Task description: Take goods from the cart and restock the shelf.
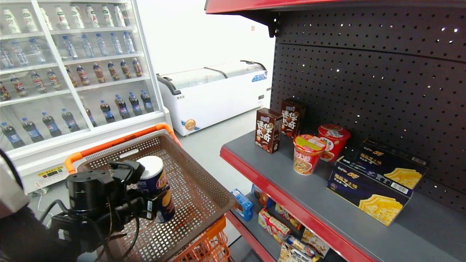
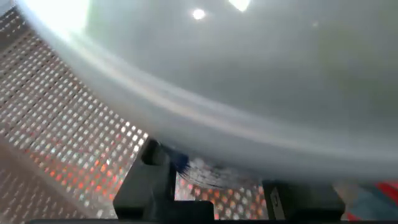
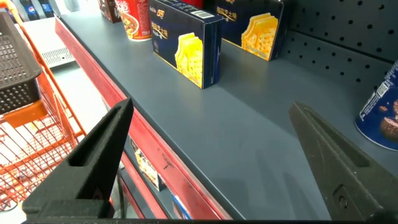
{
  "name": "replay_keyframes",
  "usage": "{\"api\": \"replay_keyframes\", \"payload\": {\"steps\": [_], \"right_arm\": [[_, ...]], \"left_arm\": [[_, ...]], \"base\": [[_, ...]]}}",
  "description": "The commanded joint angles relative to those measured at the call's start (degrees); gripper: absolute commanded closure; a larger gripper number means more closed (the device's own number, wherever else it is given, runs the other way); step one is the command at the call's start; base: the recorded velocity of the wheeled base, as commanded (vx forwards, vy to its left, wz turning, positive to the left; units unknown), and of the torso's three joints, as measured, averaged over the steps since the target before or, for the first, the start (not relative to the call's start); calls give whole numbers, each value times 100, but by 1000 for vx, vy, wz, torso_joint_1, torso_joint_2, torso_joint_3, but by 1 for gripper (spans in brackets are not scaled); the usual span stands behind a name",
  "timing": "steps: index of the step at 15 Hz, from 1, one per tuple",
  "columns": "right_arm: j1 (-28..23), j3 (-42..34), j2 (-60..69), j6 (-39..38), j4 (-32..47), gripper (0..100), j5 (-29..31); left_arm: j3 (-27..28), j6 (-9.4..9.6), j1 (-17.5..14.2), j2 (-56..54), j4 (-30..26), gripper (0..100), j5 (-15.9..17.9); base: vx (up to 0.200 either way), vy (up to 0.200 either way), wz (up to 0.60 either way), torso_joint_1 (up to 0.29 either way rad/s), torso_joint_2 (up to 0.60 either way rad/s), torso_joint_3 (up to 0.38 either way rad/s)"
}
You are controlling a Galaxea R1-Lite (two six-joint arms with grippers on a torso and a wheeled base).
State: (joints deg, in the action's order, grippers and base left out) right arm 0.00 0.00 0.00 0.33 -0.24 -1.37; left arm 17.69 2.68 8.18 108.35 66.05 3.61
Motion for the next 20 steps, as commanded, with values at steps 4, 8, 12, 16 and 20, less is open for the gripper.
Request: {"api": "replay_keyframes", "payload": {"steps": [4, 8, 12, 16, 20], "right_arm": [[0, 0, -9, 2, -2, 0, -4], [0, 0, -9, 2, -2, 0, -4], [0, 0, -9, 2, -2, 0, -4], [0, 0, -9, 11, -2, 0, -4], [0, 0, -9, 11, -2, 0, -4]], "left_arm": [[815, -303, -88, -4094, -4636, 100, 70], [1123, -277, -62, -6774, -7747, 100, 70], [138, -295, -80, -8708, -7809, 100, 61], [-398, -136, 17, -10062, -7791, 100, 246], [-327, -84, -36, -10220, -7800, 100, 219]], "base": [[0, 0, 0, 0, 0, 0], [0, 0, 0, 0, 0, 0], [0, 0, 0, 0, 0, 0], [0, 0, 0, 0, 0, 0], [0, 0, 0, 0, 0, 0]]}}
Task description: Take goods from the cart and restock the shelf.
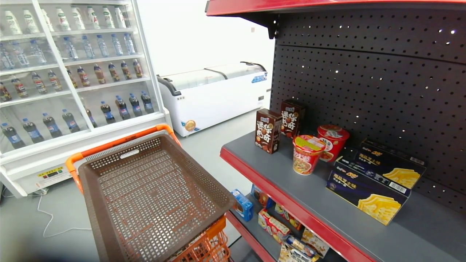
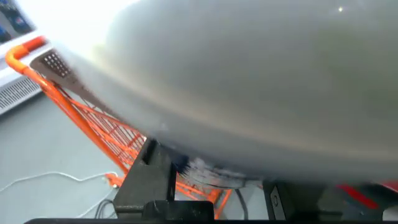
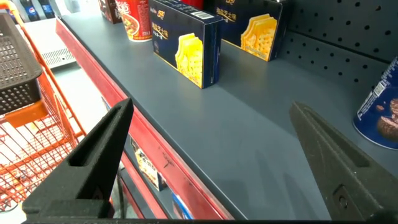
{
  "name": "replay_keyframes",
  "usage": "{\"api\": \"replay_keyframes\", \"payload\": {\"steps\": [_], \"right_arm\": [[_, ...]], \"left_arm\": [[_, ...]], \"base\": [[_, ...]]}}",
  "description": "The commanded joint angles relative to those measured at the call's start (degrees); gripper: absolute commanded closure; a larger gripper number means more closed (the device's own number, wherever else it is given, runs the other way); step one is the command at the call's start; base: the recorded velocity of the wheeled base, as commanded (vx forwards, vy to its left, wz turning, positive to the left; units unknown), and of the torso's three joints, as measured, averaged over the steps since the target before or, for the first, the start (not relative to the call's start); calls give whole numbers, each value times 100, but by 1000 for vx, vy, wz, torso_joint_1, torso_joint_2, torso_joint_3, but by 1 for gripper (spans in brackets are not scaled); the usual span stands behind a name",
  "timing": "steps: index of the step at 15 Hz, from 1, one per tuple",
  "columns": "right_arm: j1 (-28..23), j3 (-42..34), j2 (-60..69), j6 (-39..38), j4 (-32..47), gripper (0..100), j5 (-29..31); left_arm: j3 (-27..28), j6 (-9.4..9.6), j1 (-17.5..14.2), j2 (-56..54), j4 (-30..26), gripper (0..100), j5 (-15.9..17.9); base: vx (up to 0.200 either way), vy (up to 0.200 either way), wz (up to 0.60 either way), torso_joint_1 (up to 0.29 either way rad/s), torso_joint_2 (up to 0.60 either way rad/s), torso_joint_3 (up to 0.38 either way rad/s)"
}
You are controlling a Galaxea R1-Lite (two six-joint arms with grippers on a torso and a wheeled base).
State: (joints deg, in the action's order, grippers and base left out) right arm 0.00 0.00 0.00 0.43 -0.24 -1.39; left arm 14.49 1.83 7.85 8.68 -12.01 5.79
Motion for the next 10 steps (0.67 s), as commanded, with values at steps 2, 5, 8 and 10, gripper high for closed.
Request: {"api": "replay_keyframes", "payload": {"steps": [2, 5, 8, 10], "right_arm": [[0, 0, -9, -8, -2, 0, -2], [0, 0, -9, 1, -2, 0, -2], [0, 0, -9, 1, -2, 0, -2], [0, 0, -9, 1, -2, 0, -2]], "left_arm": [[10, 2, -3, -262, 5, 100, -25], [-8, 2, 6, -262, -3, 100, -25], [-52, 2, 6, -270, 5, 100, -25], [-61, 2, 15, -270, 5, 100, -25]], "base": [[0, 0, -600, 2, 0, 2], [0, 0, -600, 2, -4, 2], [0, 0, -600, 2, -1, 2], [0, 0, -600, 2, 0, 2]]}}
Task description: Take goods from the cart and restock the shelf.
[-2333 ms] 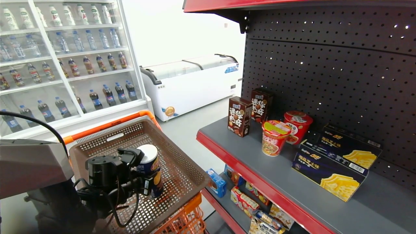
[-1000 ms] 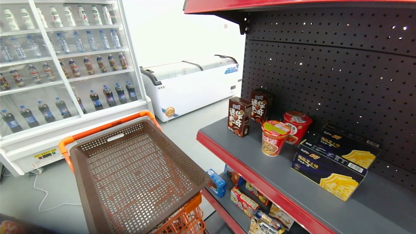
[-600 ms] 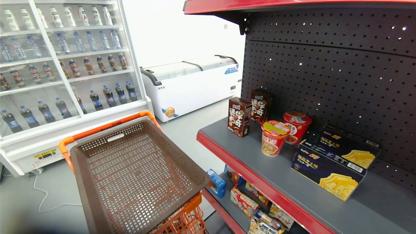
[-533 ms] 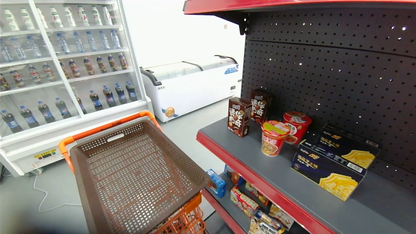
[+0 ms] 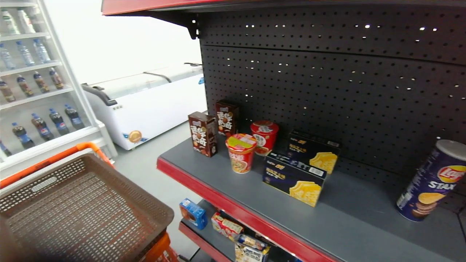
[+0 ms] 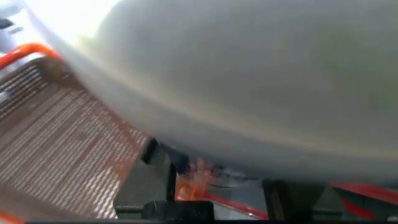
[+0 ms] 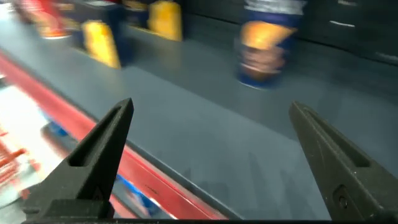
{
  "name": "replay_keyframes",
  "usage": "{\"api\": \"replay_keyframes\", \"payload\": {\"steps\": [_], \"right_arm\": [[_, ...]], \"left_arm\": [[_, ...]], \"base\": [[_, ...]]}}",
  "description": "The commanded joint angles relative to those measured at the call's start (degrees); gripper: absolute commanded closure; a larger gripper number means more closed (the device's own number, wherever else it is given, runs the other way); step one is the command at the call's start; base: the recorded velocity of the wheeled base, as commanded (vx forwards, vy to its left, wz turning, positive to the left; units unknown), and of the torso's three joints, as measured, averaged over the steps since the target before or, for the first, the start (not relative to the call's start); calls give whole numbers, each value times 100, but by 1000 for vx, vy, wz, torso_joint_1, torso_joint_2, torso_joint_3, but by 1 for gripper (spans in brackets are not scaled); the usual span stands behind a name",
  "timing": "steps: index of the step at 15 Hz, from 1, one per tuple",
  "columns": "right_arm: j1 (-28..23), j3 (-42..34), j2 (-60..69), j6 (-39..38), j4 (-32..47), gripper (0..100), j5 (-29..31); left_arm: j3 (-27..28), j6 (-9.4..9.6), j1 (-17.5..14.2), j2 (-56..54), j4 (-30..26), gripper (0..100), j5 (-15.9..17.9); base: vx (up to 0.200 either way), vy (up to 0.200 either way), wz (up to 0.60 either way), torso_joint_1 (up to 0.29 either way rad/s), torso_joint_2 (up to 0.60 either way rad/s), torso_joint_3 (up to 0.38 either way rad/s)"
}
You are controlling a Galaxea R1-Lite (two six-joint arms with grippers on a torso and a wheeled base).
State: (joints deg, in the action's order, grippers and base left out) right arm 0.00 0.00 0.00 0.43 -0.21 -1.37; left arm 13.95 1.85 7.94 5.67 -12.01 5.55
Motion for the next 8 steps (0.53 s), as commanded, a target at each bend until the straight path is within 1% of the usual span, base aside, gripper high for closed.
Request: {"api": "replay_keyframes", "payload": {"steps": [1, 8], "right_arm": [[0, 0, -9, 1, -6, 0, -4], [0, 0, -9, 1, -6, 0, -4]], "left_arm": [[-15, -1, -3, 31, 5, 100, -1], [-85, -10, 6, 31, 5, 100, 8]], "base": [[0, 0, -600, 2, 2, -2], [0, 0, -600, 2, 2, 1]]}}
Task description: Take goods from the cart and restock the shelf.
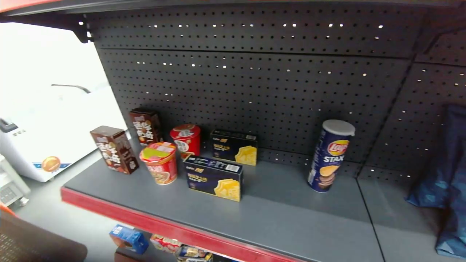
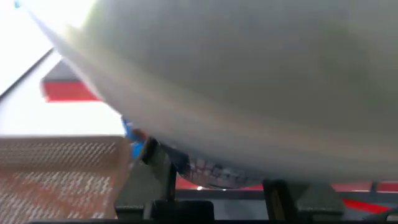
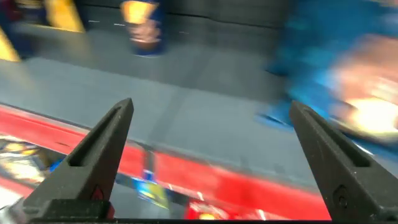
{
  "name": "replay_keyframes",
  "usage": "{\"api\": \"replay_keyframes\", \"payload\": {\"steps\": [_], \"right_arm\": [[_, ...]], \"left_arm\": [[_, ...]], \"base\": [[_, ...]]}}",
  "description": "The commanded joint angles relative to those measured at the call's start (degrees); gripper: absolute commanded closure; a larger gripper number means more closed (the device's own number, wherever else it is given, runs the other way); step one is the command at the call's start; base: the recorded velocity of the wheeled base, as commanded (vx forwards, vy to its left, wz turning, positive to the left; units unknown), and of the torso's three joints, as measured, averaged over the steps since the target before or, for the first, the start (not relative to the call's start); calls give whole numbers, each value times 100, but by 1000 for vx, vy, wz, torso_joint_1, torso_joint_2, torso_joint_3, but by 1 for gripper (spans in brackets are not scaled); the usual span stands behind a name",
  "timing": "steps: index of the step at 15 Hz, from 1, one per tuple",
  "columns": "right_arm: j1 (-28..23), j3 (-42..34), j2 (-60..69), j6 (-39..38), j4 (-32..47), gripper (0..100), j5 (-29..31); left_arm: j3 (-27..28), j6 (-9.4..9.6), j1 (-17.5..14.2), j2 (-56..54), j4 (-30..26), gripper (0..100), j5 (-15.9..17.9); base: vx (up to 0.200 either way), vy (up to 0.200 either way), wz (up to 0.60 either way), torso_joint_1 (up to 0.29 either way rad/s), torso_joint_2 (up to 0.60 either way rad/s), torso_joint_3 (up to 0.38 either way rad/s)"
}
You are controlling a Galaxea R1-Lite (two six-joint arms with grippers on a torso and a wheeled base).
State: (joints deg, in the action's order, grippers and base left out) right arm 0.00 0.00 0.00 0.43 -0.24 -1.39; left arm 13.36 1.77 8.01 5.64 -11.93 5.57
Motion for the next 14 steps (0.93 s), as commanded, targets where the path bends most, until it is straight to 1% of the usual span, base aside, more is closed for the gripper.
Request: {"api": "replay_keyframes", "payload": {"steps": [1, 5, 14], "right_arm": [[0, 0, -9, 1, -2, 0, -2], [0, 0, -9, -8, -2, 0, -2], [0, 0, -9, 1, -2, 0, -2]], "left_arm": [[-35, -1, -1, 33, -2, 100, -3], [-53, -10, -1, 33, -2, 100, -3], [-44, -27, -1, 33, 7, 100, -39]], "base": [[0, 0, -600, 2, 2, 2], [0, 0, -600, 2, 2, 4], [0, 0, 0, 0, 0, 0]]}}
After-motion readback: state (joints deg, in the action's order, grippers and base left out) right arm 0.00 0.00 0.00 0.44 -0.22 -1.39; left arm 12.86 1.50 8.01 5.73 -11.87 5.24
